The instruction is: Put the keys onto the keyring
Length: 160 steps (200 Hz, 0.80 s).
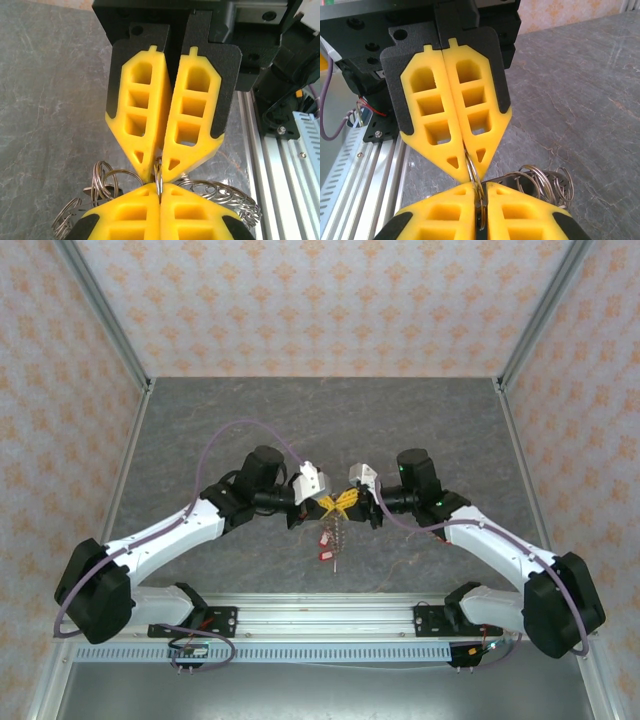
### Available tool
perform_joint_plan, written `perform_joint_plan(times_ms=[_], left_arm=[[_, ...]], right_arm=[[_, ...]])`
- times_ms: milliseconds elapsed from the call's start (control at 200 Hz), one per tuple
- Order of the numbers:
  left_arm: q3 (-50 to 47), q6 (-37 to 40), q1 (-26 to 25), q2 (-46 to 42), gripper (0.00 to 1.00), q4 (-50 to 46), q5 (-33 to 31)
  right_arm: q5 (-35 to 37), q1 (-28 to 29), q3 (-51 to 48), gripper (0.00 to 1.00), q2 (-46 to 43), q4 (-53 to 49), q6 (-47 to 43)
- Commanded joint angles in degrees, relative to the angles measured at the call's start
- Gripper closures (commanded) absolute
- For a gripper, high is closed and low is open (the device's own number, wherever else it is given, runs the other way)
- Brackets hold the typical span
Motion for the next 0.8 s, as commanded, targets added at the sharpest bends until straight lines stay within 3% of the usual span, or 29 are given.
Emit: perform_joint_plan(times_ms=[0,260,390,510,586,796], left_arm=[[-0.1,-4.0,0.6,-2.6,1.00,10.9,4.6],[-1.2,-6.7,1.2,-2.8,1.00,15.1,6.3],[-1.1,-6.9,1.3,-2.7,1.00,14.9,6.1],[0.2,-4.5,1.2,-2.4,1.00,10.0,4.2],[1.2,-2.5,1.2,-2.2,0.93,6.1,2.9],[5.8,5.7,0.4,-1.0,0.83,-7.3,-1.1]], right_arm=[[-2.6,-0.9,-1.7,0.88,-0.5,5.4,1.7],[-2.9,-2.0,-3.3,0.87,-0.1,9.3,3.2],[-3.1,-2.0,-2.7,0.92,0.0,10.7,4.7],[-3.3,-1.9,-1.5,1.00,-1.3,10.9,6.1],[-1.9,-1.9,-0.3,1.00,-2.1,9.5,6.2],[1.3,-0.5,4.6,1.00,-1.8,-4.4,-0.8]])
